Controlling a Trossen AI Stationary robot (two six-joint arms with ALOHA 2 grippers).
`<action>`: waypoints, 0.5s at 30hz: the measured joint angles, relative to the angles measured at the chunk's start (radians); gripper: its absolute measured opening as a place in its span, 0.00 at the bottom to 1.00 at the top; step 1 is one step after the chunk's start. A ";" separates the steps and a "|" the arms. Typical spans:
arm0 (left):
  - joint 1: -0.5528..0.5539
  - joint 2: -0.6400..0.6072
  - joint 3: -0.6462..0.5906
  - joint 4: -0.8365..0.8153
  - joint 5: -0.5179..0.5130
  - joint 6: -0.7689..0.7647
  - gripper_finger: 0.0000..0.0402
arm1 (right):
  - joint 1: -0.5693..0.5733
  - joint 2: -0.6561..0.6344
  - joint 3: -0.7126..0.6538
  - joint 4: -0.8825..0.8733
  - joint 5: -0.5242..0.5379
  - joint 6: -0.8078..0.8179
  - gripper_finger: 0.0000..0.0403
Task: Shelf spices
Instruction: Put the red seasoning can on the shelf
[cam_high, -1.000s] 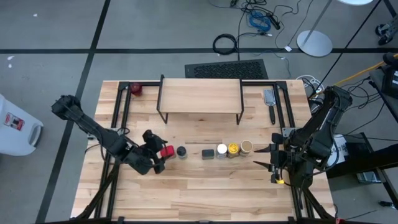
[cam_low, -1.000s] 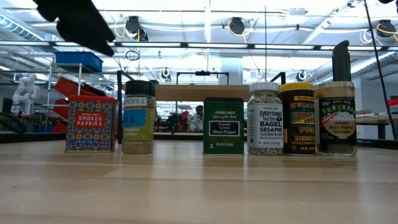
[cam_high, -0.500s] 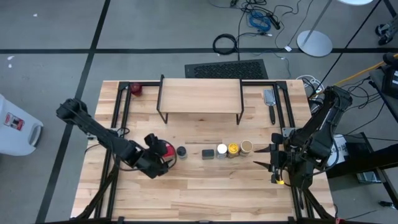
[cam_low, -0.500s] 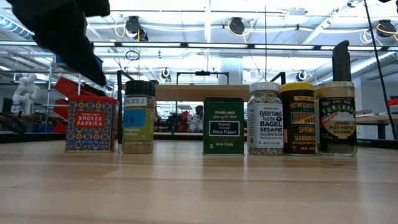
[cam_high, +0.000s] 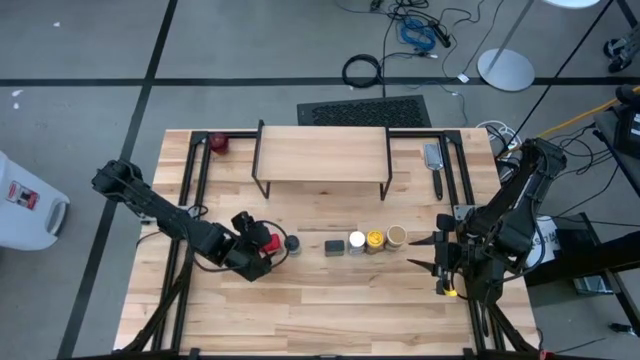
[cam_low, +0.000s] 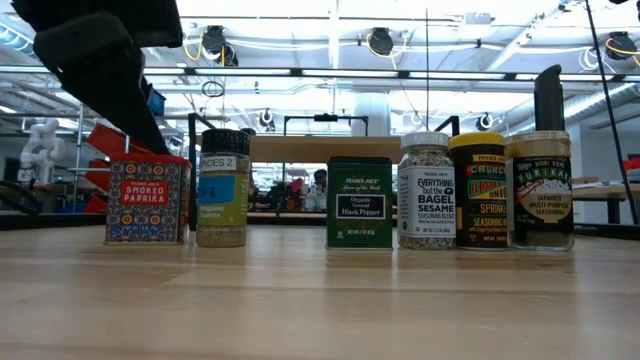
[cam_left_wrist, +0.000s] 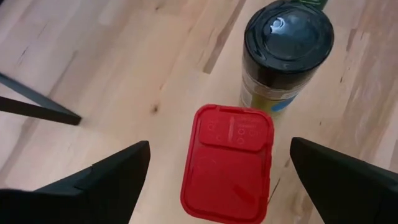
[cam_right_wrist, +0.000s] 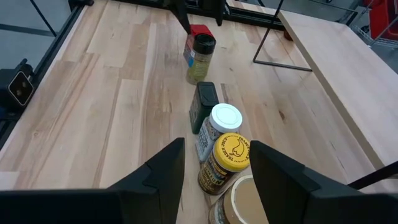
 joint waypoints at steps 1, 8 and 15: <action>0.000 0.000 -0.003 0.001 0.000 -0.001 0.99 | 0.000 0.000 0.000 0.000 0.000 0.000 0.41; 0.000 0.000 -0.047 0.044 0.005 -0.001 0.99 | 0.000 0.000 0.000 0.000 0.000 0.000 0.41; 0.000 0.000 -0.049 0.054 0.040 0.010 0.99 | 0.000 0.000 0.001 0.000 0.000 0.000 0.41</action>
